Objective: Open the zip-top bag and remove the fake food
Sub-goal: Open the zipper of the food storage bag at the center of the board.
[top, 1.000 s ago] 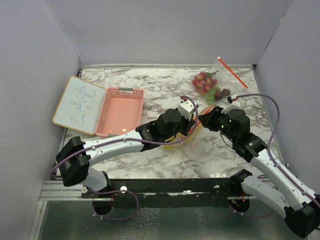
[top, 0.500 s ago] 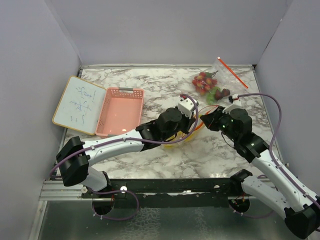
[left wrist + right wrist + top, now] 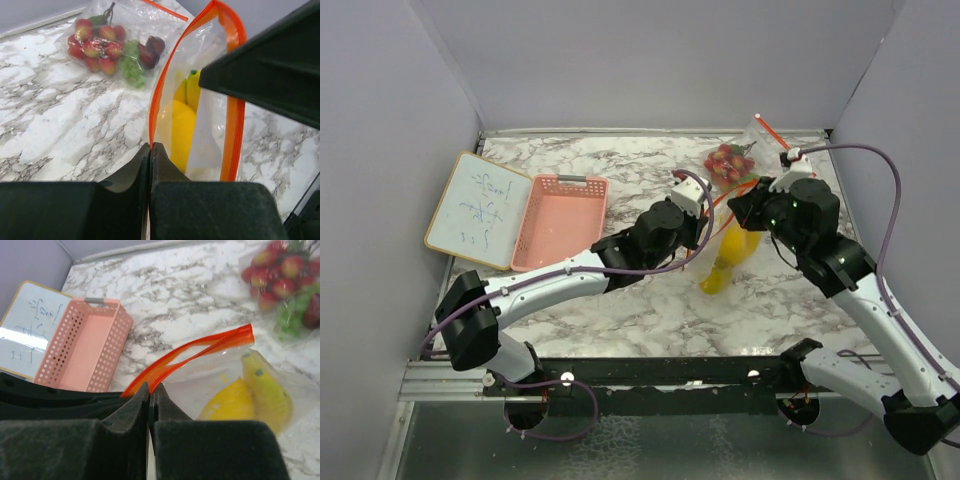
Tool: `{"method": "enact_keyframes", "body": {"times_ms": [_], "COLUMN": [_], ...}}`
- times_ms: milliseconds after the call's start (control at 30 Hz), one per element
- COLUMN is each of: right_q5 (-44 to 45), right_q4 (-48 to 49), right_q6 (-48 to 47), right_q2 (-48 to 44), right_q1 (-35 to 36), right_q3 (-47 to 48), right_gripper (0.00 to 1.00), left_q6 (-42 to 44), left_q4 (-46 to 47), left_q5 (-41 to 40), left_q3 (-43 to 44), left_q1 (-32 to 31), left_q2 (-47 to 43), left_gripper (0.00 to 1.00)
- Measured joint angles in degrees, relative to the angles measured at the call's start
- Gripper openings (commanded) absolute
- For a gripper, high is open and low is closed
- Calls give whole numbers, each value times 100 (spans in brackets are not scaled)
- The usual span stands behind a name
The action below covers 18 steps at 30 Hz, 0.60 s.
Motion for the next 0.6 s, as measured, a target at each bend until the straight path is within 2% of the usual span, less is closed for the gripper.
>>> {"method": "enact_keyframes", "body": {"times_ms": [167,300,433,533,600], "right_q5": [11,-219,-645,-931,-1099], "right_q4": [-258,-341,-229,-164,-92], "right_q6": [-710,-1123,-1401,-1488,-1495], "right_q2": [743,1261,1569,1604,1574], "right_q1": [0,0,0,0,0], "right_q3": [1226,1596,1025,328,-63], "right_gripper": [2,2,2,2,2], "left_q6": [-315,-667,-1043,-1283,-1403], "left_q4": [76,192,240,203,197], "left_q5": [-37,-129,-192,-212,-216], "left_q3": [157,-136,-780,-1316,-1604], "left_q1": [146,286,492,708,833], "left_q2": [146,175,173,168,146], "left_gripper": [0,0,0,9,18]}}
